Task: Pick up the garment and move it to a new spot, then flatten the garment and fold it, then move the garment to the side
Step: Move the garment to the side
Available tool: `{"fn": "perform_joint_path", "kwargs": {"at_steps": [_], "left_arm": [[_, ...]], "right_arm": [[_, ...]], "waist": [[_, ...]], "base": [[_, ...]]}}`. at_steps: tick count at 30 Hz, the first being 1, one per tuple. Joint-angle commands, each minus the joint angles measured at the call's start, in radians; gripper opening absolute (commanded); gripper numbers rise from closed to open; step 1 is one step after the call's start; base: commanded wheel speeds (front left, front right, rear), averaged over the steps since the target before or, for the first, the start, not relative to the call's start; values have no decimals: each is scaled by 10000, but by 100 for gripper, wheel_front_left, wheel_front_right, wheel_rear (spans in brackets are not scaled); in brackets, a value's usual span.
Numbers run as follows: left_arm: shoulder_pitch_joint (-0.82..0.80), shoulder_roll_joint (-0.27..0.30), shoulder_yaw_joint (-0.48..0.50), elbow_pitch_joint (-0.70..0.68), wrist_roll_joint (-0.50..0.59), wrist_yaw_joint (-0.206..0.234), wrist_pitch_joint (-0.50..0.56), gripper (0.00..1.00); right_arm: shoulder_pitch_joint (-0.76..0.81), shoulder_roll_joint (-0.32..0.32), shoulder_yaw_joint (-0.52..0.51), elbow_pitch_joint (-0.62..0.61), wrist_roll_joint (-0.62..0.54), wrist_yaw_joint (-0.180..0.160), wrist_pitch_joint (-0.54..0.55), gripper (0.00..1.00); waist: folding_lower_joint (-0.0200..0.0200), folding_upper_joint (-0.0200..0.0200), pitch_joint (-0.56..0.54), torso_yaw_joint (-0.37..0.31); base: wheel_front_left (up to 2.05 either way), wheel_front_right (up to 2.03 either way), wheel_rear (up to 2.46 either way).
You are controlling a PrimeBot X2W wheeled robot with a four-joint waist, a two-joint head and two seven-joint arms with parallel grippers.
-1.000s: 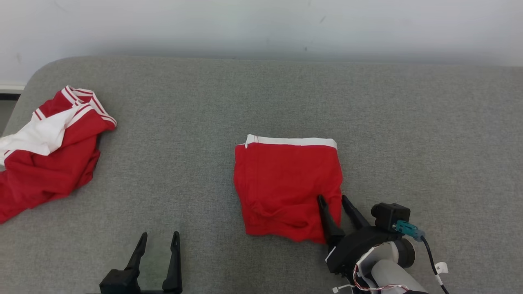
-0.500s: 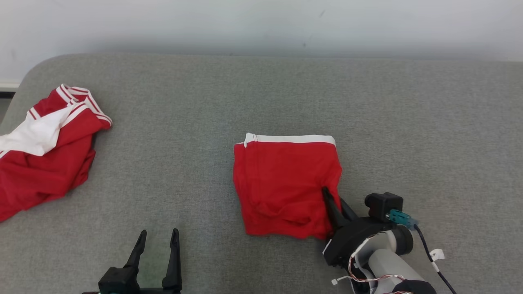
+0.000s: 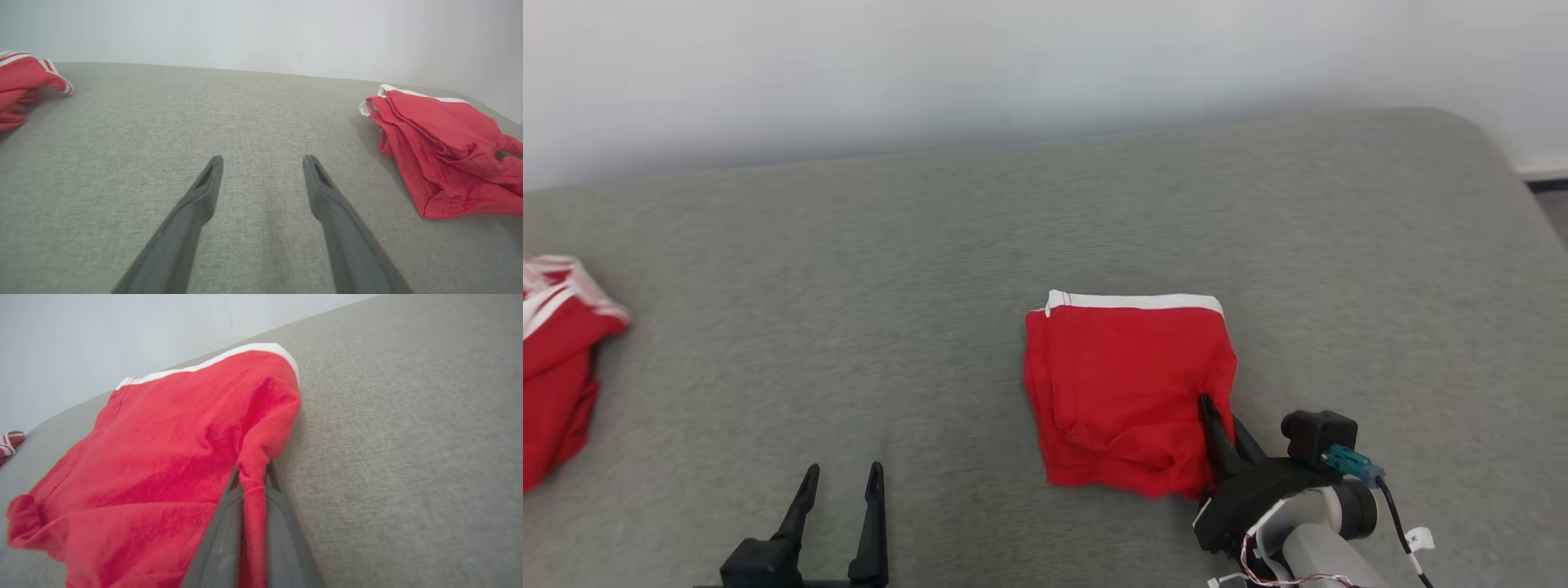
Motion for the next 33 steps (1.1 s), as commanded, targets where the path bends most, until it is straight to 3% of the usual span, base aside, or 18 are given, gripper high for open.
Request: {"fn": "perform_joint_path", "kwargs": {"at_steps": [1,6,15,25,33], "left_arm": [[-122,-1,-16,15,-86,-44,-32,100],[-233,1,50,72,-17,-60,-31,100],[-402,7,109,207,68,-145,-32,100],[-1279,16,-455,624,278,-319,-31,100],[-1019,13,-28,448,498,-347,-31,100]], "right_arm": [[199,17,-35,-33,83,-24,2,0],[182,22,79,-94,163,-24,2,0],[298,27,402,-251,510,-25,3,0],[526,28,-131,-701,196,-25,2,0],[10,26,142,-721,-48,-25,2,0]], "waist": [[0,-1,-179,-1529],[0,-1,-47,-2936],[0,-1,121,-4730],[0,-1,578,-4941],[0,-1,794,-4883]], "base": [[0,0,0],[0,0,0],[0,0,0],[0,0,0],[0,0,0]]}}
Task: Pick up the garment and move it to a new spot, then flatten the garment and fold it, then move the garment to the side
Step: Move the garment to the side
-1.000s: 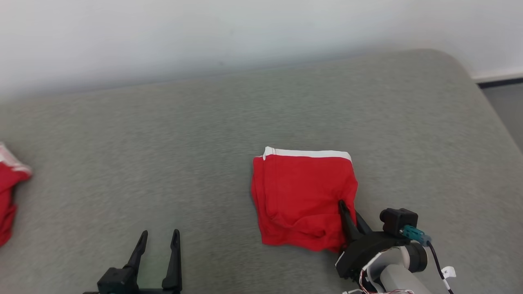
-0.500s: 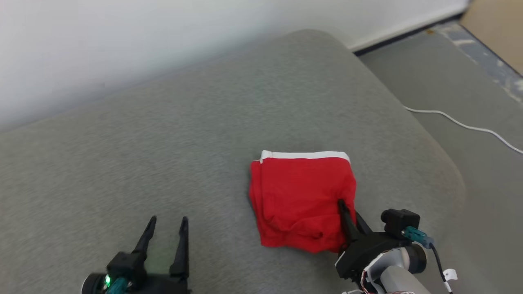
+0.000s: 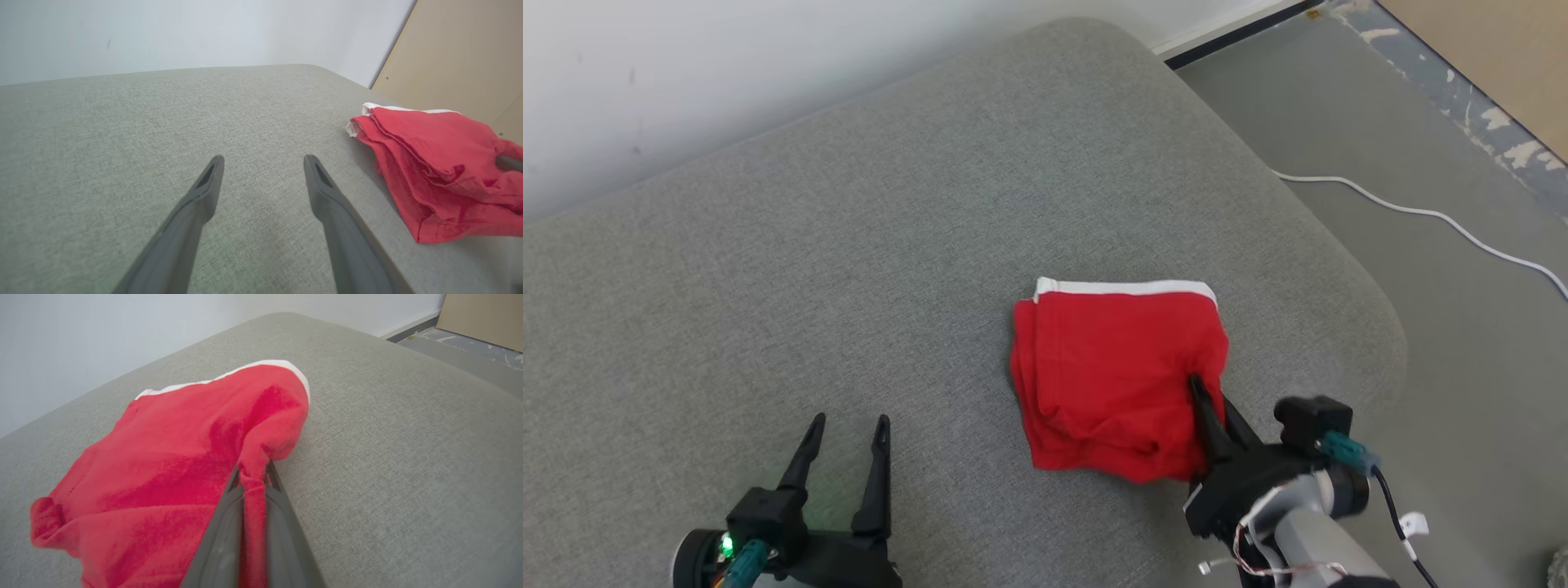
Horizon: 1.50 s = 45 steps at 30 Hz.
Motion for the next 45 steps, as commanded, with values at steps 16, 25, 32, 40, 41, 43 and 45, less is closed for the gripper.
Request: {"fn": "perform_joint_path", "kwargs": {"at_steps": [16,25,32,40,41,43,45], "left_arm": [[-531,68,41,-577,884,-64,-31,100],[-955,160,-196,-877,1100,-62,-31,100],[-1171,245,-254,-1154,1240,-63,-31,100],[-1165,220,-147,-1197,1226,-28,-25,100],[-1139,225,-110,-1176,1224,-15,-23,100],[-1108,211,-81,-1137,1232,8,-22,100],[-1114,192,-60,-1104,1228,9,-23,100]], "right_arm": [[-3308,-1764,246,1397,-1331,-25,0,0],[-4999,-3451,-1209,3406,-2365,-25,0,0],[-5726,-4541,-3070,4085,-3808,-25,0,0],[-5716,-5387,-5898,4237,-6120,-25,9,100],[-5661,-5360,-6240,4060,-6418,-25,6,100],[-5533,-5208,-7017,3690,-6947,-25,4,100],[-5455,-4942,-7573,3119,-7514,-25,5,100]], "waist": [[-1,-1,1339,2134],[-1,-1,2003,3351],[-1,-1,2408,4039],[-1,-1,2587,4238],[-1,-1,2559,4212],[-1,-1,2495,4165],[-1,-1,2385,4122]], "base": [[0,0,0],[0,0,0],[0,0,0],[0,0,0],[0,0,0],[0,0,0],[0,0,0]]}}
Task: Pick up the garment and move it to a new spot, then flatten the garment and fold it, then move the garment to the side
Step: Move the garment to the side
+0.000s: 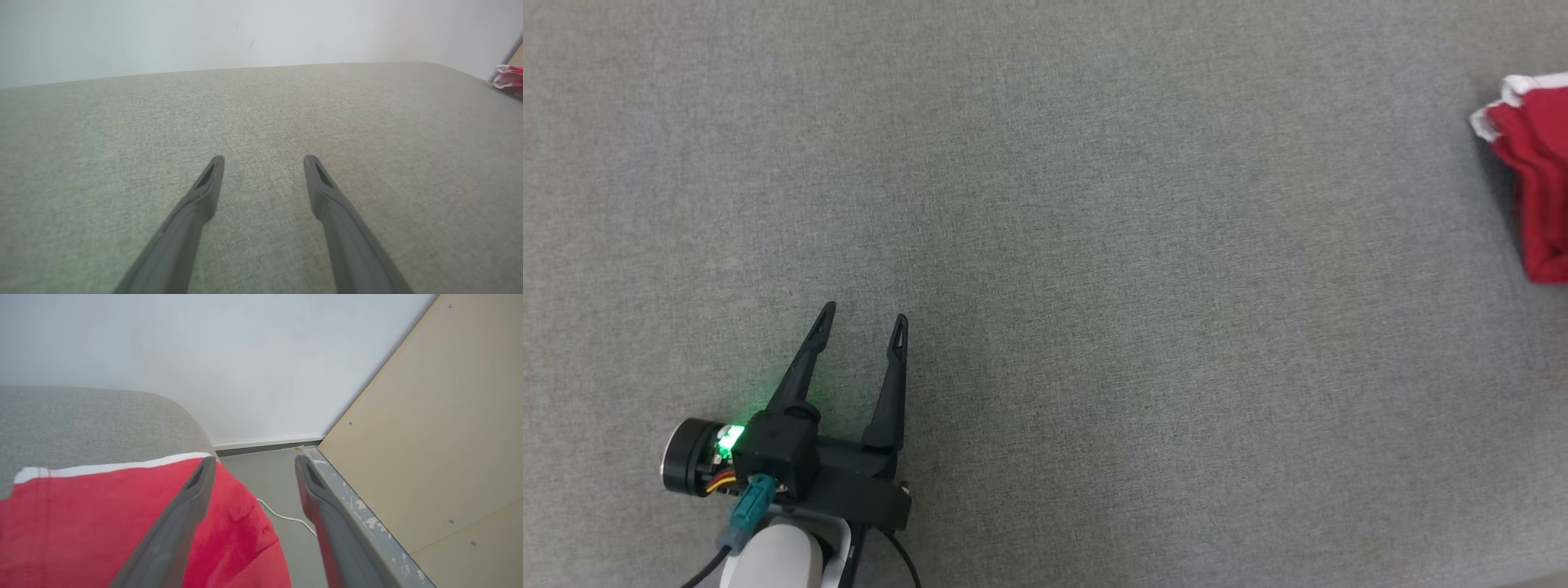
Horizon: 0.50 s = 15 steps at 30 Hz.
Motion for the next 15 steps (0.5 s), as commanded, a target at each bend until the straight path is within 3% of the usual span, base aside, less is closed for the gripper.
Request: {"fn": "perform_joint_path", "kwargs": {"at_steps": [1,6,15], "left_arm": [[84,56,101,129,61,53,-13,100],[187,-12,113,185,-57,52,-16,100],[722,-80,358,203,-351,137,-21,100]], "right_arm": [[110,223,-210,-314,-160,-25,2,100],[98,1262,-6,-1503,-31,-25,4,100],[1595,2610,2991,-3813,2542,-25,3,100]], "waist": [[-1,0,-150,-79],[-1,0,-589,-130],[-1,0,-1589,28]], "base": [[0,0,0],[0,0,0],[0,0,0]]}}
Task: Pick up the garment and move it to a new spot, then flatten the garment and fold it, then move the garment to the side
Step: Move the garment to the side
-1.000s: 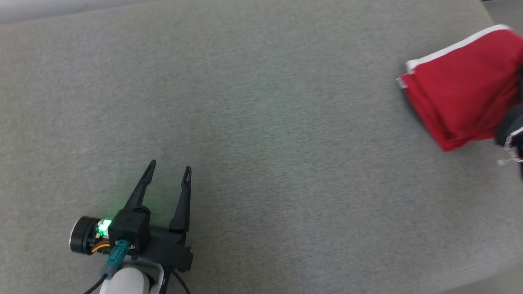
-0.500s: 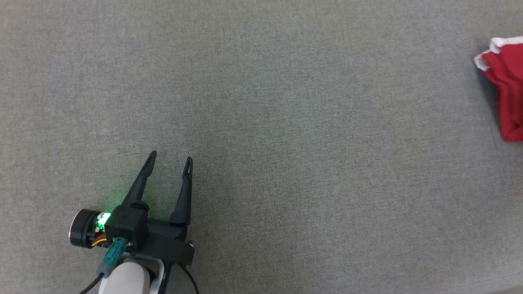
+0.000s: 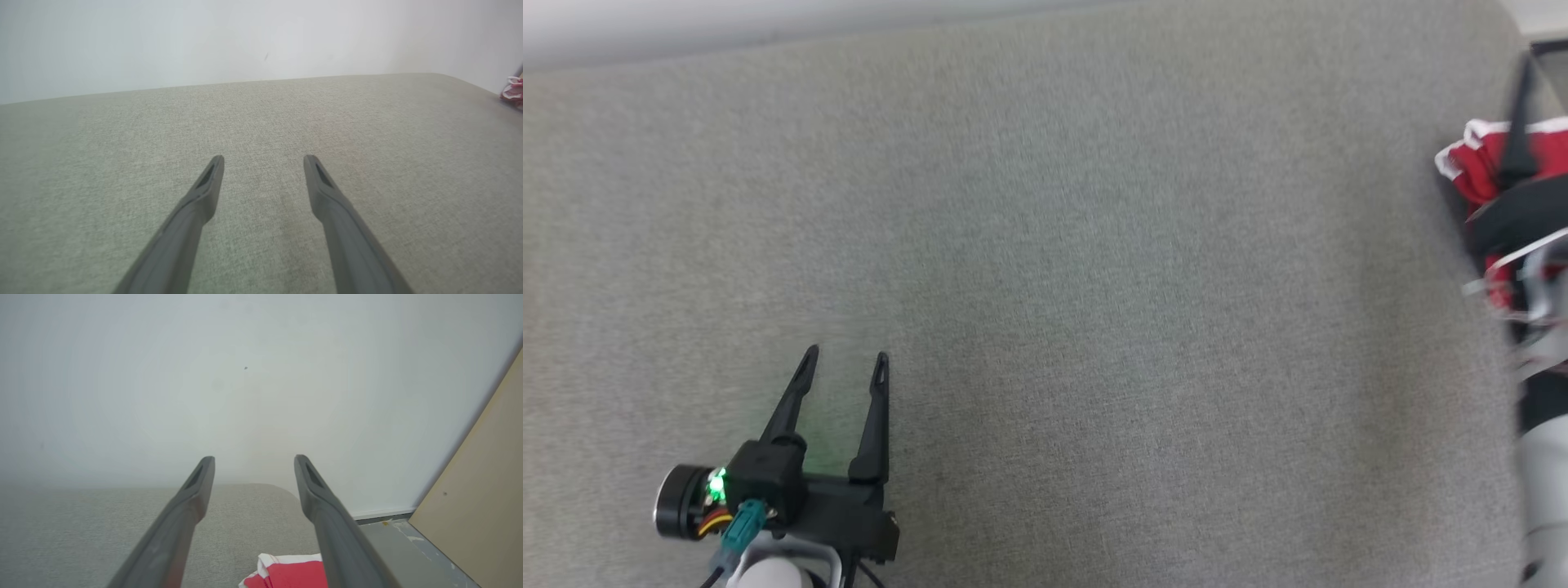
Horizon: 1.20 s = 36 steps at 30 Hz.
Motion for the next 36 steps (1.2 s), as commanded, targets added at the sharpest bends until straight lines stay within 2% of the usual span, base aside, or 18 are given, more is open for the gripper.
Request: {"fn": "perform_joint_path", "kwargs": {"at_steps": [1,2,7,14,20,36], "left_arm": [[286,-26,105,-21,-150,65,-31,100],[286,-26,105,-21,-150,65,-31,100],[633,-46,275,-44,-278,162,-31,100],[1111,-51,425,-35,-580,230,-31,100],[1476,-50,529,4,-729,302,-31,100],[2277,-52,864,213,-716,434,-31,100]], "right_arm": [[633,378,598,-487,461,-25,5,100],[633,378,598,-487,461,-25,5,100],[2057,933,1937,-1340,1186,-25,4,100],[3876,1645,3066,-1581,1914,-25,3,100],[4875,2161,2902,-1837,2139,-25,2,100],[6508,2644,2065,-2853,1653,-25,4,100]], "waist": [[0,0,-565,142],[0,0,-565,142],[0,0,-1074,385],[0,0,-1594,701],[0,0,-1975,848],[0,0,-2710,960]], "base": [[0,0,0],[0,0,0],[0,0,0],[0,0,0],[0,0,0],[0,0,0]]}}
